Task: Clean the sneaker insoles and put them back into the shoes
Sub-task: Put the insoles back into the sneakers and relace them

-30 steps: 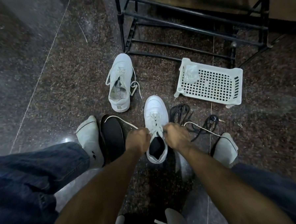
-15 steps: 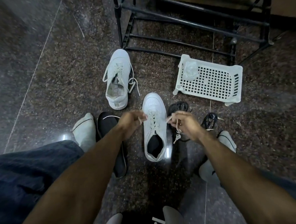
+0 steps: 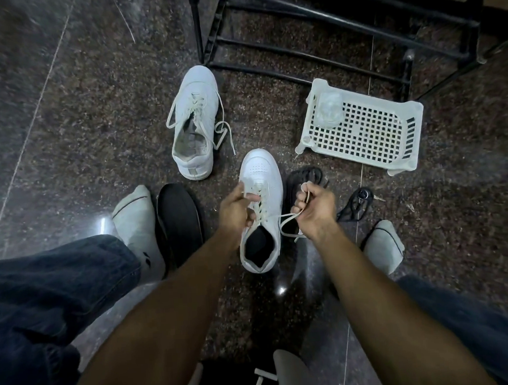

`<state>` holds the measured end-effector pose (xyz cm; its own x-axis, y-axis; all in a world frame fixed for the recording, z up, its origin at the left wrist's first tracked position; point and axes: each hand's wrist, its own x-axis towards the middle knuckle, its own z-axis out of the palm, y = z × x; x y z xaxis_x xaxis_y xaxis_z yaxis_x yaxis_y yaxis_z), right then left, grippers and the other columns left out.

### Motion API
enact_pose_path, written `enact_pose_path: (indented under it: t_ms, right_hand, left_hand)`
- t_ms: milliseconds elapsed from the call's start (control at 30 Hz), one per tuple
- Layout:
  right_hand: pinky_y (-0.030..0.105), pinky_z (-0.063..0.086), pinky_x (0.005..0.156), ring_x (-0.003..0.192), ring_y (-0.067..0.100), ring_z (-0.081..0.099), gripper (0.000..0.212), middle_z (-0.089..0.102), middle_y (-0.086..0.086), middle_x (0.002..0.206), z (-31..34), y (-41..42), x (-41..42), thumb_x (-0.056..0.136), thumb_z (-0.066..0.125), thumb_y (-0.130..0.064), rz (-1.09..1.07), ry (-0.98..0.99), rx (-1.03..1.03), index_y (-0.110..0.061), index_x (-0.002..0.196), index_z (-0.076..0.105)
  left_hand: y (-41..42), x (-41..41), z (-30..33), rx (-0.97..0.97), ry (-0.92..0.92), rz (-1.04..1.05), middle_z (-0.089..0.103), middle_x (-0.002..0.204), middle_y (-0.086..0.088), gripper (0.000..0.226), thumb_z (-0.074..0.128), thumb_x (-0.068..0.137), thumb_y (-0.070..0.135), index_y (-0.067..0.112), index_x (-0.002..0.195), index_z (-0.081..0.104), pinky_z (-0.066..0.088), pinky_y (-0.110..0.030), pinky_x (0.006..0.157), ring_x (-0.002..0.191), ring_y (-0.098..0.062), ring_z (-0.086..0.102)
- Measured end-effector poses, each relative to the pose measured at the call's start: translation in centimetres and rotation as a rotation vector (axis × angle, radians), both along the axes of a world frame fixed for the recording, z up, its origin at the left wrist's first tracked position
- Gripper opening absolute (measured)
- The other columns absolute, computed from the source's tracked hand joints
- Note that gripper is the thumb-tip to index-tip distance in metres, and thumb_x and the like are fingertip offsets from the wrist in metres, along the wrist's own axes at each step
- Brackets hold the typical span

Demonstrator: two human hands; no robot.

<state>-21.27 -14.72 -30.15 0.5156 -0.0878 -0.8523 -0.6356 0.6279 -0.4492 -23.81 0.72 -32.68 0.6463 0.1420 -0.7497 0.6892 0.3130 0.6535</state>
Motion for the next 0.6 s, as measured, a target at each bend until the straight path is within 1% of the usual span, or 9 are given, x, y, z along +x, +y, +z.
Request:
enact_pose_path:
  t_ms: [33,100,133,200,267,367,467,533,600]
  right_hand:
    - [0.022,0.031,0.049,0.047,0.010,0.035,0.024,0.044,-0.001,0.060,0.2,0.1,-0.1,0.094,0.042,-0.016,-0.036,0.018,0.040,-0.016,0.071,0.050]
    - [0.025,0.044,0.063,0.059,0.013,0.049,0.023,0.053,0.003,0.070,1.2,0.7,0.0,0.096,0.045,-0.017,-0.115,0.019,0.133,-0.013,0.075,0.054]
    - [0.030,0.049,0.074,0.070,0.016,0.056,0.021,0.059,0.006,0.076,1.8,1.0,0.3,0.097,0.047,-0.017,-0.145,0.012,0.169,-0.010,0.079,0.057]
    - [0.038,0.050,0.092,0.090,0.023,0.063,0.019,0.067,0.013,0.089,3.1,1.8,0.9,0.098,0.048,-0.014,-0.155,-0.033,0.225,-0.005,0.086,0.059]
    - [0.039,0.047,0.100,0.098,0.024,0.065,0.018,0.070,0.013,0.095,3.8,2.6,1.3,0.098,0.047,-0.012,-0.086,-0.096,0.242,-0.003,0.092,0.061]
    - [0.033,0.050,0.094,0.102,0.021,0.066,0.022,0.072,0.010,0.104,3.3,3.0,1.4,0.097,0.044,-0.004,0.069,-0.203,0.081,-0.004,0.109,0.063]
    - [0.021,0.055,0.073,0.089,0.015,0.068,0.029,0.070,0.008,0.105,2.1,2.3,0.2,0.092,0.046,0.009,0.455,-0.312,-0.391,-0.001,0.111,0.066]
    - [0.014,0.051,0.060,0.070,0.002,0.065,0.026,0.069,0.008,0.094,1.2,2.0,-1.0,0.090,0.050,0.013,0.697,-0.385,-0.539,0.003,0.106,0.067]
    - [0.014,0.050,0.060,0.063,-0.004,0.063,0.018,0.069,0.004,0.085,0.1,1.5,-1.7,0.088,0.058,0.009,0.812,-0.457,-0.627,0.000,0.099,0.070]
  left_hand:
    - [-0.3,-0.1,0.2,0.071,-0.068,-0.150,0.061,0.091,-0.001,0.056,0.045,0.096,-0.002,0.018,0.148,0.037,0.037,-0.017,0.042,0.054,-0.014,0.046]
    - [-0.8,-0.1,0.9,0.238,-0.205,-0.499,0.062,0.102,0.004,0.065,0.057,0.089,0.001,0.022,0.147,0.039,0.050,-0.020,0.067,0.077,-0.017,0.058]
    - [-1.0,0.0,1.2,0.344,-0.254,-0.695,0.063,0.109,0.006,0.067,0.063,0.084,0.010,0.027,0.145,0.042,0.051,-0.025,0.081,0.090,-0.017,0.061]
    - [-1.0,0.1,1.8,0.502,-0.271,-0.951,0.067,0.112,0.004,0.057,0.065,0.075,0.036,0.032,0.131,0.055,0.049,-0.030,0.089,0.098,-0.017,0.062]
    - [-1.2,0.2,1.6,0.514,-0.228,-0.962,0.070,0.103,0.000,0.043,0.058,0.072,0.048,0.027,0.108,0.065,0.049,-0.032,0.085,0.095,-0.020,0.063]
    - [-1.4,0.7,1.0,0.341,-0.129,-0.735,0.072,0.087,-0.005,0.033,0.051,0.084,0.040,0.013,0.085,0.070,0.051,-0.032,0.074,0.080,-0.017,0.064]
    - [-1.1,1.2,1.4,0.209,-0.050,-0.604,0.072,0.081,-0.009,0.033,0.052,0.088,0.038,0.009,0.090,0.069,0.041,-0.019,0.048,0.056,-0.009,0.055]
    - [-0.7,1.3,1.4,0.203,-0.020,-0.584,0.068,0.083,-0.013,0.037,0.051,0.077,0.041,0.009,0.088,0.065,0.040,-0.022,0.045,0.058,-0.015,0.056]
    - [-0.5,1.5,1.1,0.190,-0.010,-0.593,0.065,0.081,-0.013,0.030,0.051,0.081,0.037,0.010,0.086,0.063,0.043,-0.025,0.047,0.059,-0.017,0.057]
